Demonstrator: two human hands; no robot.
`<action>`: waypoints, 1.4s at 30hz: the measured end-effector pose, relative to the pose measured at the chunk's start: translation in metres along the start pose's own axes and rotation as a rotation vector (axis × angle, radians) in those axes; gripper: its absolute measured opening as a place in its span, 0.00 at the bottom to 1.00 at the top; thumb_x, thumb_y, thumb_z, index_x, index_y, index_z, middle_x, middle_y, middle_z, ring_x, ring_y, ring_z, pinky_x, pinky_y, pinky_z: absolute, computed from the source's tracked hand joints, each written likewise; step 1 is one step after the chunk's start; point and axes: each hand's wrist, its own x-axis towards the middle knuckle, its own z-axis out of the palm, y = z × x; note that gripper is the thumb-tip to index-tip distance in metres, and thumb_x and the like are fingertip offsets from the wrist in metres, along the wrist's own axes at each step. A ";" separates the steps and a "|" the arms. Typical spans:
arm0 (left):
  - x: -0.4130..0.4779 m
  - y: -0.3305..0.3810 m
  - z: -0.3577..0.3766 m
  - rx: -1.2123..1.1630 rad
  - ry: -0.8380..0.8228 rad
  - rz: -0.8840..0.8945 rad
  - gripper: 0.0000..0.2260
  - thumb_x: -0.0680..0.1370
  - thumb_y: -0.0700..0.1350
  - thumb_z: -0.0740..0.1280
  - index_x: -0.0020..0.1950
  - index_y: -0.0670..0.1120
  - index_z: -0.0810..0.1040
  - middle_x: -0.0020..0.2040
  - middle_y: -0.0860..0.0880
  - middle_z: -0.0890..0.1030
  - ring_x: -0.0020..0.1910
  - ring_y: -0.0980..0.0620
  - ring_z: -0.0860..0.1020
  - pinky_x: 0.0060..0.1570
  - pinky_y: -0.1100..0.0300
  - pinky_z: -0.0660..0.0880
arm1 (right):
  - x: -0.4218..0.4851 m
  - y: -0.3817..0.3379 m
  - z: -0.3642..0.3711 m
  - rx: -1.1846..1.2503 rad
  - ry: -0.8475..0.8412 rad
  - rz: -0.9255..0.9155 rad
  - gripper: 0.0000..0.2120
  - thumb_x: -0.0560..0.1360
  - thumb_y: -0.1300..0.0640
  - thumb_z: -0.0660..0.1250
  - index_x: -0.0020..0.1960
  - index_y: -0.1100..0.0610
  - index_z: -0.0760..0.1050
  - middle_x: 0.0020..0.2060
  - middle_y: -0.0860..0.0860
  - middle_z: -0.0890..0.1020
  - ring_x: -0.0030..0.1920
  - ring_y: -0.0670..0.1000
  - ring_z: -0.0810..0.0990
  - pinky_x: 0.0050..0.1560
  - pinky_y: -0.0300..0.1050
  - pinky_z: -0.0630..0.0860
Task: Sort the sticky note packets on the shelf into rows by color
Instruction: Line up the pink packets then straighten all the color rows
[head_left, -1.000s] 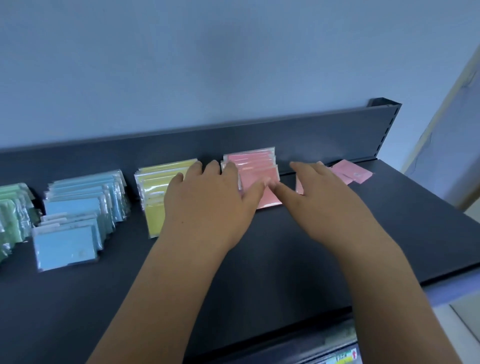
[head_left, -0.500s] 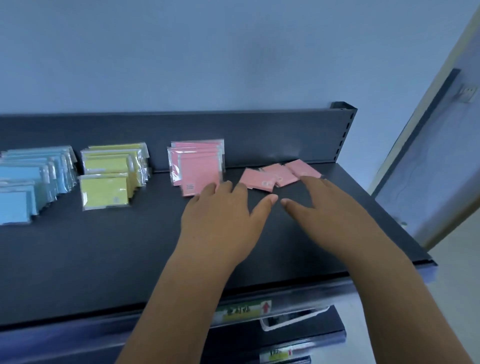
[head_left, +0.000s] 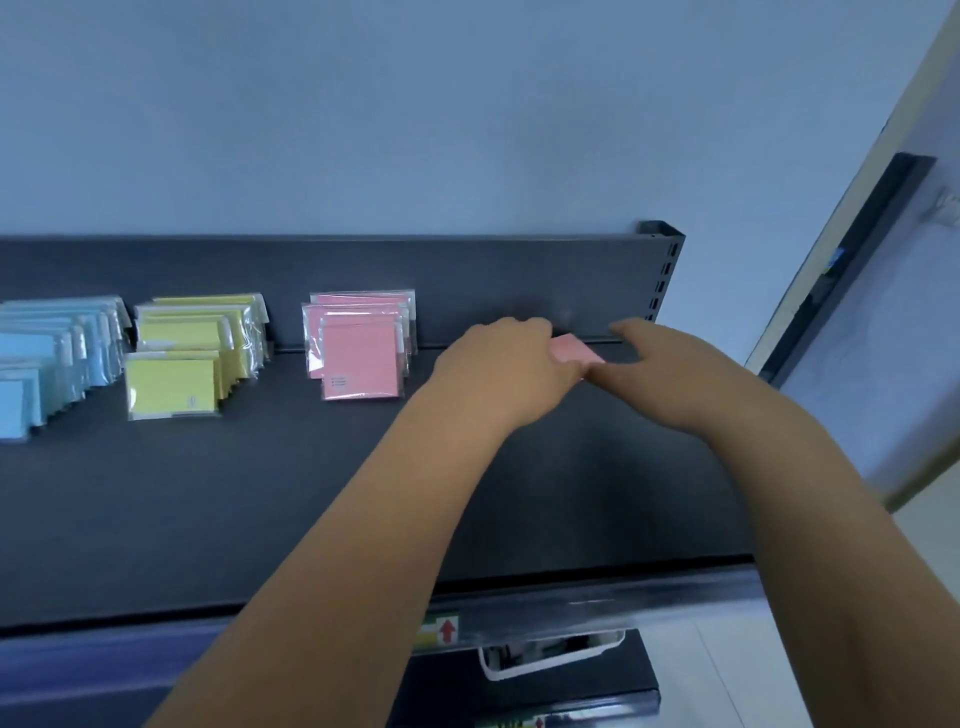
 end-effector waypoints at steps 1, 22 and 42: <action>0.005 0.008 0.006 0.002 -0.009 0.001 0.17 0.81 0.62 0.60 0.58 0.50 0.75 0.58 0.48 0.79 0.57 0.44 0.76 0.51 0.51 0.73 | 0.011 0.009 -0.004 -0.003 -0.007 0.002 0.27 0.81 0.43 0.64 0.75 0.55 0.68 0.72 0.55 0.73 0.70 0.57 0.73 0.62 0.50 0.70; 0.097 0.107 0.065 -1.094 0.309 -0.679 0.08 0.83 0.34 0.60 0.57 0.42 0.76 0.52 0.41 0.76 0.34 0.53 0.73 0.36 0.62 0.76 | 0.141 0.103 0.005 0.759 -0.208 0.200 0.09 0.72 0.63 0.77 0.49 0.62 0.78 0.46 0.60 0.83 0.42 0.54 0.81 0.41 0.46 0.80; 0.078 0.031 0.033 -1.057 0.138 -0.533 0.03 0.81 0.36 0.67 0.49 0.38 0.79 0.47 0.32 0.84 0.43 0.40 0.85 0.46 0.49 0.85 | 0.117 0.078 -0.016 1.185 -0.042 0.040 0.10 0.74 0.72 0.73 0.53 0.64 0.83 0.49 0.59 0.87 0.50 0.55 0.87 0.45 0.40 0.85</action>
